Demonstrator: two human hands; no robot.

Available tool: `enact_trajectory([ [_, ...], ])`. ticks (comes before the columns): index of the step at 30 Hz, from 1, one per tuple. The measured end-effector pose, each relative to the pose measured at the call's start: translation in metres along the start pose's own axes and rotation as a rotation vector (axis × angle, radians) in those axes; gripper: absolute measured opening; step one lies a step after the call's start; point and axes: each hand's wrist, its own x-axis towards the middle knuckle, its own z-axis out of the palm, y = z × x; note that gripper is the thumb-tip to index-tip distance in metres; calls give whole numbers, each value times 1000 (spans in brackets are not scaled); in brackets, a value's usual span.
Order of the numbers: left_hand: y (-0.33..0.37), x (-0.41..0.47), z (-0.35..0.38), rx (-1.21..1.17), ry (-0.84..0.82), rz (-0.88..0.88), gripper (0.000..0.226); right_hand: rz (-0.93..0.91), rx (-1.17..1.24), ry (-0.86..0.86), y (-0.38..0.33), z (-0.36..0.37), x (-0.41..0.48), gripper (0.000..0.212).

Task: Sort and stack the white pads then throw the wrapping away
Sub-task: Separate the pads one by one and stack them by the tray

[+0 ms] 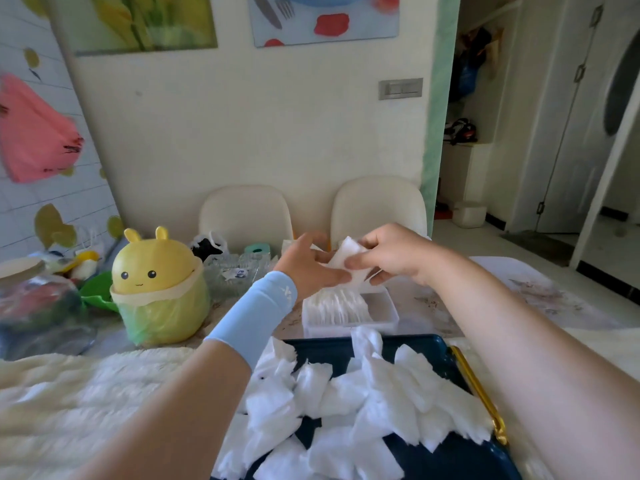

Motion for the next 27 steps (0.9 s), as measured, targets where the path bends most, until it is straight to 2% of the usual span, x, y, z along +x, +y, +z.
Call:
enact_trajectory([
  [2,2,24,12,82,25,-5,70,60,-37,54,11,-14,14,25],
  [4,-1,42,25,191,22,3,48,135,-111,93,27,-22,28,21],
  [6,-6,53,35,422,-25,32,23,202,-200,126,42,-23,40,20],
  [7,-8,57,40,571,-86,41,18,231,-237,137,49,-22,46,21],
  [9,-15,64,51,825,-210,23,25,271,-301,137,59,-17,56,17],
  [11,-24,72,61,928,-287,-59,33,297,-343,123,66,-12,65,11],
  [13,-33,79,68,1001,-294,-66,47,318,-390,112,71,-7,71,13],
  [16,-39,82,71,1105,-255,63,41,331,-508,88,71,2,73,20],
  [19,-44,83,68,1121,-269,94,37,326,-673,75,71,10,72,40],
  [24,-51,82,65,1124,-243,105,44,302,-953,163,63,29,72,14],
  [27,-54,80,62,1049,-245,112,51,302,-1007,150,59,41,72,22],
])
